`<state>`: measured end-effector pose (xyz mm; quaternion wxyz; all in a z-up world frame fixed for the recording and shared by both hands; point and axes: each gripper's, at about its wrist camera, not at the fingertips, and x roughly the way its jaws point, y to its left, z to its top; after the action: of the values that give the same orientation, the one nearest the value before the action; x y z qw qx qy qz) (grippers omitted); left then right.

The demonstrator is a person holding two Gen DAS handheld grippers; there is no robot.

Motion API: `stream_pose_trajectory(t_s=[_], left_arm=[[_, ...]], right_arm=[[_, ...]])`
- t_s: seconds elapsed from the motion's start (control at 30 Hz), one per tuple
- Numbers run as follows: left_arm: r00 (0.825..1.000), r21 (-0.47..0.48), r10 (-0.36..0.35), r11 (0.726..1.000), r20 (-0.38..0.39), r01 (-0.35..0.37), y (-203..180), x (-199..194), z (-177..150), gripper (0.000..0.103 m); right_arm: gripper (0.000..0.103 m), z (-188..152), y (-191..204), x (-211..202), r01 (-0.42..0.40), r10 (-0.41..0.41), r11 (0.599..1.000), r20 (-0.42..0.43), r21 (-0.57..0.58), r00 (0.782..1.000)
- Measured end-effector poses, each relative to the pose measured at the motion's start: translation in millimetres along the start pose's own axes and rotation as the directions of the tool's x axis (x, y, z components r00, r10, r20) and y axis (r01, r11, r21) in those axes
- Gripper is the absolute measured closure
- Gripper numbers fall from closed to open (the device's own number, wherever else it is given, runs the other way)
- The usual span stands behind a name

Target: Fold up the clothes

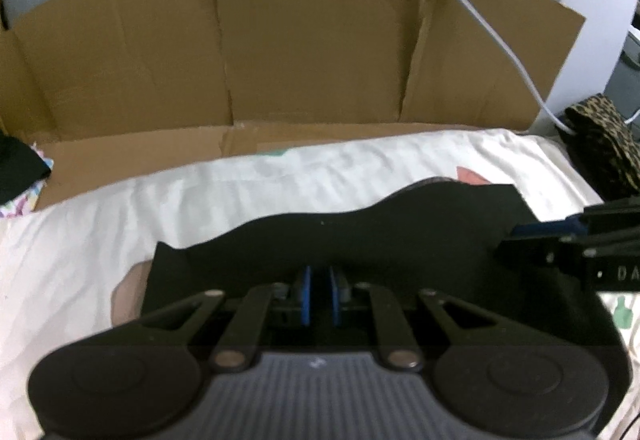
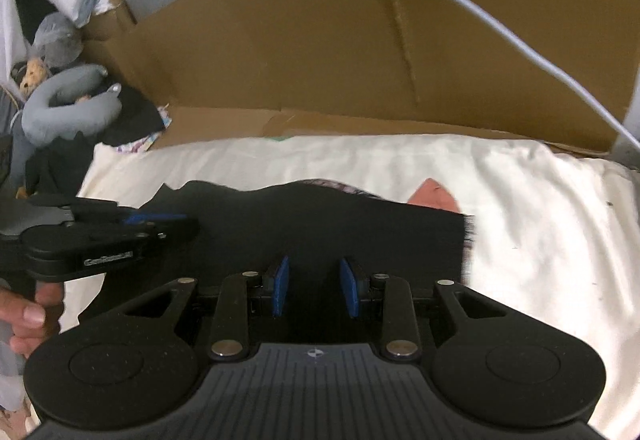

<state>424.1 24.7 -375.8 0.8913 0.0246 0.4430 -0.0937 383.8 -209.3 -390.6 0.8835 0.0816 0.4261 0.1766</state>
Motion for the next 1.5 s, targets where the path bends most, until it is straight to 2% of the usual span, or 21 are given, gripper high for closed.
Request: stream_pose_trajectory(t_s=[0.1, 0.23, 0.33, 0.5, 0.73, 1.0, 1.1, 1.23, 1.27, 1.3, 1.37, 1.5], left_arm=[[1.000, 0.002, 0.012, 1.000, -0.023, -0.012, 0, 9, -2, 0.091], [1.000, -0.055, 0.019, 0.998, -0.020, -0.020, 2, 12, -1, 0.092], [0.999, -0.056, 0.032, 0.998, 0.007, -0.032, -3, 1, 1, 0.094], [0.999, -0.033, 0.019, 0.999, 0.043, -0.018, -16, -11, 5, 0.094], [0.998, -0.035, 0.015, 0.999, 0.053, -0.013, -31, -9, 15, 0.092], [1.000, -0.035, 0.012, 0.999, 0.013, -0.012, -28, 19, 8, 0.084], [1.000, -0.044, 0.005, 0.999, 0.008, -0.004, -26, 22, 6, 0.084], [1.000, -0.071, -0.012, 0.997, -0.009, 0.011, -19, 13, 11, 0.082], [1.000, -0.077, -0.012, 0.997, -0.009, 0.011, -18, 8, 13, 0.077], [1.000, -0.076, -0.001, 0.997, -0.005, 0.001, -16, 1, 13, 0.064], [1.000, -0.068, 0.018, 0.998, 0.011, -0.017, -13, -14, 14, 0.053], [0.999, -0.063, 0.017, 0.998, 0.046, -0.014, -4, -48, 9, 0.051]], right_arm=[[0.071, -1, 1, 10, 0.029, -0.029, 1.000, -0.021, -0.006, 0.999], [0.070, -3, -4, 22, 0.068, -0.068, 0.998, -0.042, 0.012, 0.997], [0.070, -3, -5, 19, 0.083, -0.082, 0.996, -0.032, 0.030, 0.996], [0.070, 3, 1, 10, 0.040, -0.040, 0.999, 0.023, 0.020, 0.999], [0.070, 11, 25, 19, 0.024, -0.024, 0.999, 0.016, -0.049, 1.000], [0.071, 14, 23, 41, 0.034, -0.035, 0.998, -0.016, -0.061, 0.999], [0.071, 12, 23, 48, 0.047, -0.049, 0.995, -0.024, -0.086, 0.999], [0.071, 14, 21, 44, 0.039, -0.041, 0.997, -0.032, -0.062, 0.999], [0.070, 15, 20, 41, 0.034, -0.035, 0.998, -0.028, -0.052, 0.999], [0.069, 16, 18, 35, 0.026, -0.027, 0.999, -0.020, -0.040, 0.999], [0.065, 16, 14, 23, 0.012, -0.012, 1.000, -0.011, -0.026, 1.000], [0.064, 16, 6, -5, -0.011, 0.011, 1.000, 0.014, -0.023, 1.000]])
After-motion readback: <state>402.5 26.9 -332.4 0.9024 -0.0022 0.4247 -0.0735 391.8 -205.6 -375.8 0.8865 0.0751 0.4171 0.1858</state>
